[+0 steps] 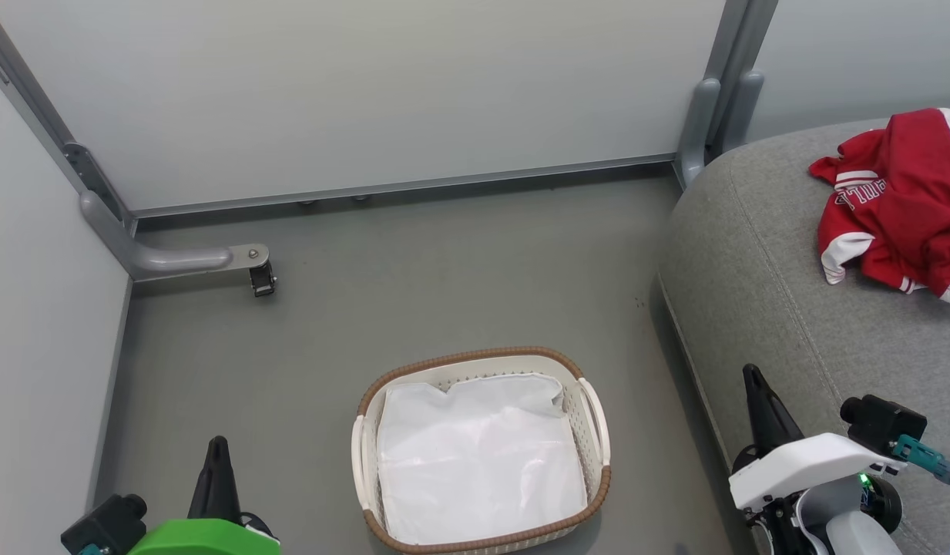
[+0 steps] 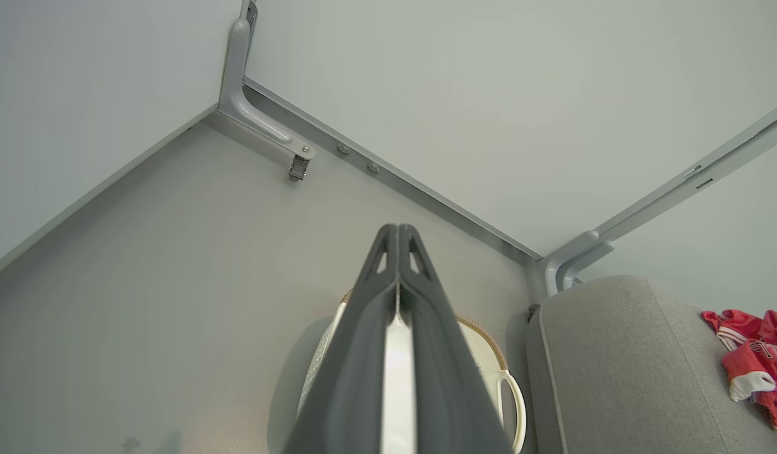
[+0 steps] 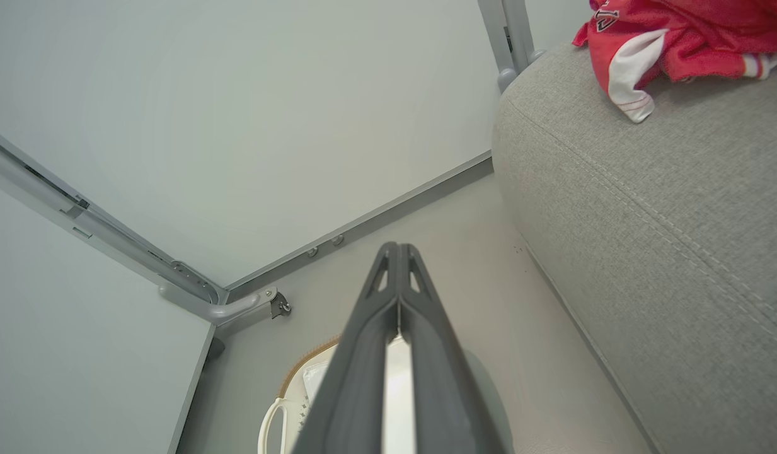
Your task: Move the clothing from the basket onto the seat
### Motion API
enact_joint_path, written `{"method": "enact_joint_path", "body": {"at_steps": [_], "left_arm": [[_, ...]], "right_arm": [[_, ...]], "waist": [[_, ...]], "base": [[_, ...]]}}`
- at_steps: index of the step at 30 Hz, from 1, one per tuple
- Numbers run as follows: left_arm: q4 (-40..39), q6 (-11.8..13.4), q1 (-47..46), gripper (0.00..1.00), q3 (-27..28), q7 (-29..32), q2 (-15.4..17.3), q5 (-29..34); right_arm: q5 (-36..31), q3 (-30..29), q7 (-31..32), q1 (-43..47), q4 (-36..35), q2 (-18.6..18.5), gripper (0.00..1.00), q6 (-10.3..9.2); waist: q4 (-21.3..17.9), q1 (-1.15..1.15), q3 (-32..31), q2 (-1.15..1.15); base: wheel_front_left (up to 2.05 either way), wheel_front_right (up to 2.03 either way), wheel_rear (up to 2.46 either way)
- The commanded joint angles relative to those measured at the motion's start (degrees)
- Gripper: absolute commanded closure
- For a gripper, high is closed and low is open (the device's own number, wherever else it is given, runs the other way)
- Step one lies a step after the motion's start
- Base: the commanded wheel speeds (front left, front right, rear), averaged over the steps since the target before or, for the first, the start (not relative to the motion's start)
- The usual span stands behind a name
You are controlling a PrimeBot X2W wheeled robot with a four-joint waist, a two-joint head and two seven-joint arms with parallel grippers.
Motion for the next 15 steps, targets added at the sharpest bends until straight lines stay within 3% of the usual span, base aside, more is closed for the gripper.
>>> {"method": "enact_joint_path", "body": {"at_steps": [1, 15], "left_arm": [[-0.9, -0.5, -2.1, 1.00, 0.5, 0.6, 0.2, -2.3], [-1.0, -1.3, -3.5, 1.00, 1.9, 3.5, 0.2, -12.4]], "right_arm": [[2.4, -0.5, 0.5, -0.7, -1.1, -0.3, 1.00, -0.02], [13.6, -1.9, 3.4, -0.6, -1.8, -0.4, 1.00, -0.02]], "waist": [[0.0, 0.00, 0.0, 0.00], [0.0, 0.00, -0.2, 0.00]], "base": [[0.00, 0.00, 0.00], [0.00, 0.00, 0.00]]}}
